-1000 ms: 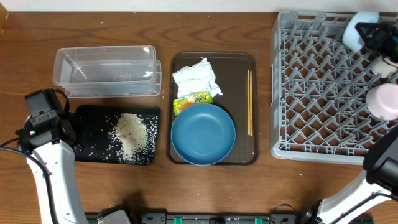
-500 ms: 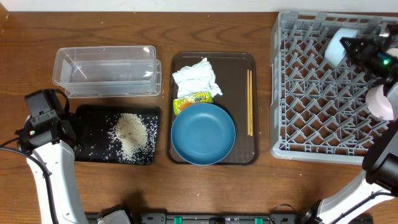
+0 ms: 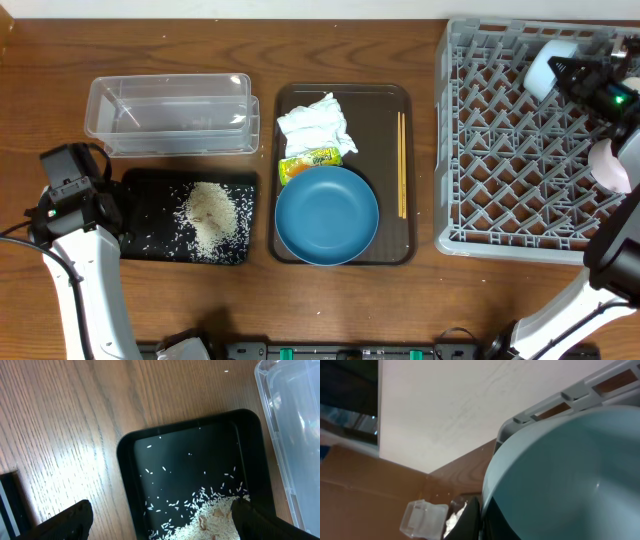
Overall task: Sort waste into correct bins and load items into the dishwasher rack
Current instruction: 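Lower the light-blue bowl upside down into the rack and release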
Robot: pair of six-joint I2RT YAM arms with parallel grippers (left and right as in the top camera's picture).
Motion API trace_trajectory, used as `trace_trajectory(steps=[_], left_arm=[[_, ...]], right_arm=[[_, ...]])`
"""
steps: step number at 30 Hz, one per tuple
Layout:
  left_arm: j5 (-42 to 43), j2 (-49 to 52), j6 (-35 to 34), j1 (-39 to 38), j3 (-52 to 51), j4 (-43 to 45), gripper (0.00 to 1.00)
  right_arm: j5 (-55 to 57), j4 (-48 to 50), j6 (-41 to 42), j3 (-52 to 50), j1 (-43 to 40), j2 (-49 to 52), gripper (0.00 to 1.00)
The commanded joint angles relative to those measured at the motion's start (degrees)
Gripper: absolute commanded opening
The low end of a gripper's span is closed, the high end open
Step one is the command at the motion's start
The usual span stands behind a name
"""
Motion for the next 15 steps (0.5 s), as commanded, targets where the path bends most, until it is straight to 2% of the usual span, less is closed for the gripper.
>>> trace_trajectory(steps=[1, 6, 15], left_arm=[[-0.3, 0.0, -0.5, 0.3, 1.0, 0.0, 0.91], [-0.3, 0.0, -0.5, 0.3, 1.0, 0.0, 0.91], [-0.3, 0.0, -0.5, 0.3, 1.0, 0.0, 0.91]], right_arm=[[-4.4, 2.7, 1.8, -0.3, 0.1, 2.9, 0.02], [-6.2, 13.2, 10.6, -0.3, -0.2, 6.3, 0.01], [-7.8, 13.2, 14.8, -0.3, -4.0, 6.1, 0.01]])
